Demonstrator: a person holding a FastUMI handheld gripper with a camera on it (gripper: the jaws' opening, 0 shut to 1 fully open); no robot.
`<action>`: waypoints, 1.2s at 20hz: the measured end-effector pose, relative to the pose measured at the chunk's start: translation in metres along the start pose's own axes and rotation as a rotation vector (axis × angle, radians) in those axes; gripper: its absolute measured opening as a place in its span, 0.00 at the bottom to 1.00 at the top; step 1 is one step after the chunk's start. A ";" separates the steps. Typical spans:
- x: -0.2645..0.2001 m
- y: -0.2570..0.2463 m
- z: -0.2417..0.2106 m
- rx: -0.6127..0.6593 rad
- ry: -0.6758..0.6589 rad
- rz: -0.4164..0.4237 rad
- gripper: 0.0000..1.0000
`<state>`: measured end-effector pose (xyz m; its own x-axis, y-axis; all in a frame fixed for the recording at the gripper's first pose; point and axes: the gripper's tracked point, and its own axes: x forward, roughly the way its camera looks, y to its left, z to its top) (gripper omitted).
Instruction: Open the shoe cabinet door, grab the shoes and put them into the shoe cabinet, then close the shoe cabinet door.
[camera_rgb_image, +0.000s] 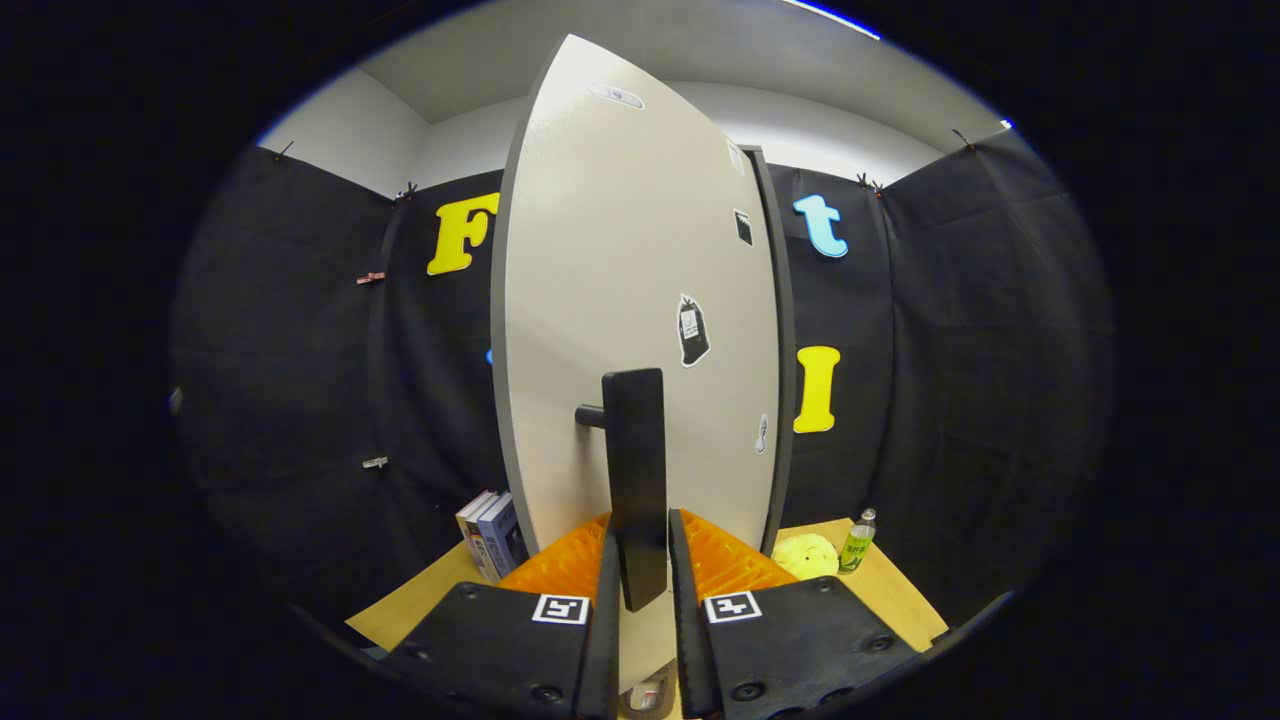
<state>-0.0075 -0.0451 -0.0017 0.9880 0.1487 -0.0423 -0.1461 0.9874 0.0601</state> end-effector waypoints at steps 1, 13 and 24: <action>-0.004 -0.007 0.002 0.004 0.001 -0.011 0.27; -0.040 -0.092 0.004 -0.005 0.004 -0.077 0.26; -0.069 -0.171 0.018 0.021 -0.024 -0.220 0.22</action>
<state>-0.0498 -0.2249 0.0093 0.9969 -0.0715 -0.0325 0.0737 0.9946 0.0727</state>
